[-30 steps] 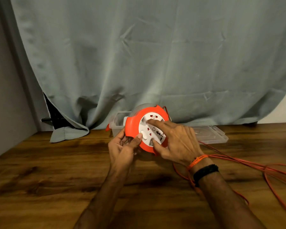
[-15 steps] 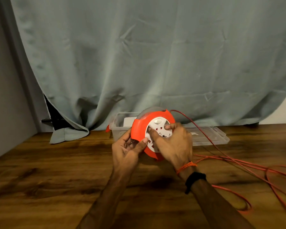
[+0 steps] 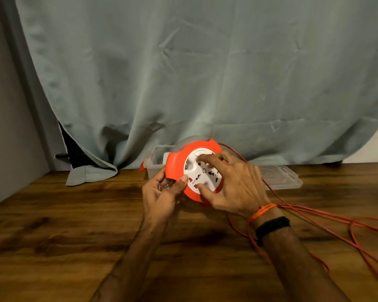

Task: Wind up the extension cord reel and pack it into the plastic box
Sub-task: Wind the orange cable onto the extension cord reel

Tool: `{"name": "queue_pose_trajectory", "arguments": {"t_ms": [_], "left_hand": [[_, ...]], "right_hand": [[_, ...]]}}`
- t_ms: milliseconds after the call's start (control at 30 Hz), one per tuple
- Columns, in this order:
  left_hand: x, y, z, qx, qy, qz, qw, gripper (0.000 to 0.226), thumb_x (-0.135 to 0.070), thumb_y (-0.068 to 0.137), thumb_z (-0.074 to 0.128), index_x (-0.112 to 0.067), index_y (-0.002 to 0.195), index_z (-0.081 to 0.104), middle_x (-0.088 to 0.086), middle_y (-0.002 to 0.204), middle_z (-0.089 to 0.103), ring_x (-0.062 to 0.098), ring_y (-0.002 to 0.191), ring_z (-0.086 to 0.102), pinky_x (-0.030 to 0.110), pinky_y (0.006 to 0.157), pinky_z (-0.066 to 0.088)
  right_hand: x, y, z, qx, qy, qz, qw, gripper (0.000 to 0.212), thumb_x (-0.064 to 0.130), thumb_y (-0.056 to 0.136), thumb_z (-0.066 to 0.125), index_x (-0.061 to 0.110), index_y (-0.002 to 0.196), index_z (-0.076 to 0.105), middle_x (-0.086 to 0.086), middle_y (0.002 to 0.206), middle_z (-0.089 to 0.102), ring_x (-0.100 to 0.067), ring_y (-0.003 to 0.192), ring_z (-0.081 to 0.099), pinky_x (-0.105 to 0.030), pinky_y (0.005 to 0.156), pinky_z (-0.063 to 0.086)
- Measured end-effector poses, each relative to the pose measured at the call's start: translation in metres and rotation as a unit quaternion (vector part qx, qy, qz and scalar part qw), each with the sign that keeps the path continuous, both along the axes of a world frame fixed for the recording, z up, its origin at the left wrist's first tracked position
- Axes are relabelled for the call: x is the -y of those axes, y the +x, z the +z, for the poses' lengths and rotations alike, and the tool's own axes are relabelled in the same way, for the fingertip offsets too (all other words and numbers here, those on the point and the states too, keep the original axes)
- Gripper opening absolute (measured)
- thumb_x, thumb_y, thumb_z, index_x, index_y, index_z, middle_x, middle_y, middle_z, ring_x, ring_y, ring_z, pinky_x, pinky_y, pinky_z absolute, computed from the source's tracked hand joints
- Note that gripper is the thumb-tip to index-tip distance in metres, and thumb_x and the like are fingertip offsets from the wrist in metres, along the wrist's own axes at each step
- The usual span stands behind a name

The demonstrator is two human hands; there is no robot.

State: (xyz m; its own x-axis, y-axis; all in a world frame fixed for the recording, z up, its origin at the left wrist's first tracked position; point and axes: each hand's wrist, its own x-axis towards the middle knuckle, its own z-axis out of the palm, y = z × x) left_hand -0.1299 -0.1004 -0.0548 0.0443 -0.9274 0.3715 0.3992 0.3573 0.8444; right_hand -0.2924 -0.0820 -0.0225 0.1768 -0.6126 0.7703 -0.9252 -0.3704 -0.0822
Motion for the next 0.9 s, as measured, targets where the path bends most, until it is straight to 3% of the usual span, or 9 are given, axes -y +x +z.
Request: {"name": "queue_pose_trajectory", "arguments": {"t_ms": [133,300,467,600,667,800,900], "left_hand": [[0.001,0.002,-0.001,0.01,0.011,0.003,1.0,0.032,0.001,0.078,0.068,-0.005,0.11,0.066,0.005,0.088,0.077,0.017,0.074,0.073,0.026,0.054,0.058],[0.002,0.005,0.002,-0.01,0.022,0.003,1.0,0.028,0.004,0.081,0.066,-0.007,0.107,0.068,0.005,0.09,0.077,0.018,0.076,0.073,0.03,0.059,0.06],[0.0,0.01,0.004,-0.001,0.022,0.003,1.0,0.029,0.001,0.081,0.066,-0.011,0.107,0.068,0.007,0.094,0.077,0.02,0.079,0.074,0.028,0.058,0.059],[-0.002,0.009,0.005,0.005,0.023,-0.005,1.0,0.029,0.001,0.081,0.066,-0.01,0.108,0.067,0.006,0.092,0.077,0.019,0.078,0.074,0.03,0.06,0.06],[-0.003,0.008,0.006,0.004,0.02,-0.012,1.0,0.028,0.003,0.082,0.065,-0.01,0.107,0.067,0.006,0.092,0.077,0.019,0.077,0.074,0.03,0.061,0.061],[-0.004,0.0,0.006,0.014,-0.001,-0.011,1.0,0.034,0.005,0.078,0.067,-0.006,0.111,0.066,0.009,0.098,0.076,0.02,0.086,0.074,0.03,0.069,0.06],[-0.002,-0.003,0.002,0.031,-0.004,-0.017,0.999,0.05,-0.006,0.073,0.073,-0.003,0.121,0.063,0.012,0.108,0.074,0.025,0.098,0.072,0.033,0.073,0.059]], "right_hand": [[0.0,0.002,0.001,-0.027,0.023,0.003,0.999,0.061,0.05,0.066,0.064,0.045,0.126,0.054,0.007,0.117,0.056,-0.023,0.072,0.066,-0.029,0.055,0.049],[0.001,-0.004,0.001,-0.046,0.031,0.001,0.998,0.062,0.044,0.069,0.064,0.045,0.129,0.052,0.004,0.12,0.057,-0.023,0.071,0.066,-0.026,0.055,0.042],[0.007,0.0,-0.006,-0.099,0.059,0.004,0.993,0.062,0.034,0.076,0.061,0.048,0.135,0.047,-0.007,0.132,0.056,-0.03,0.074,0.067,-0.034,0.057,0.05],[0.009,0.003,-0.009,-0.105,0.048,-0.014,0.993,0.061,0.039,0.08,0.059,0.051,0.137,0.041,-0.007,0.13,0.055,-0.031,0.075,0.068,-0.036,0.06,0.05],[0.008,0.006,-0.011,-0.075,0.015,-0.031,0.997,0.061,0.045,0.076,0.06,0.048,0.135,0.046,-0.004,0.116,0.062,-0.031,0.072,0.068,-0.034,0.057,0.048],[0.007,0.015,-0.014,0.126,-0.006,-0.049,0.991,0.063,0.064,0.068,0.059,0.037,0.124,0.056,-0.006,0.077,0.072,-0.033,0.073,0.069,-0.038,0.062,0.055],[0.009,0.02,-0.015,0.195,-0.001,-0.063,0.979,0.063,0.064,0.064,0.066,0.033,0.118,0.059,-0.008,0.07,0.071,-0.034,0.074,0.069,-0.04,0.065,0.057]]}}
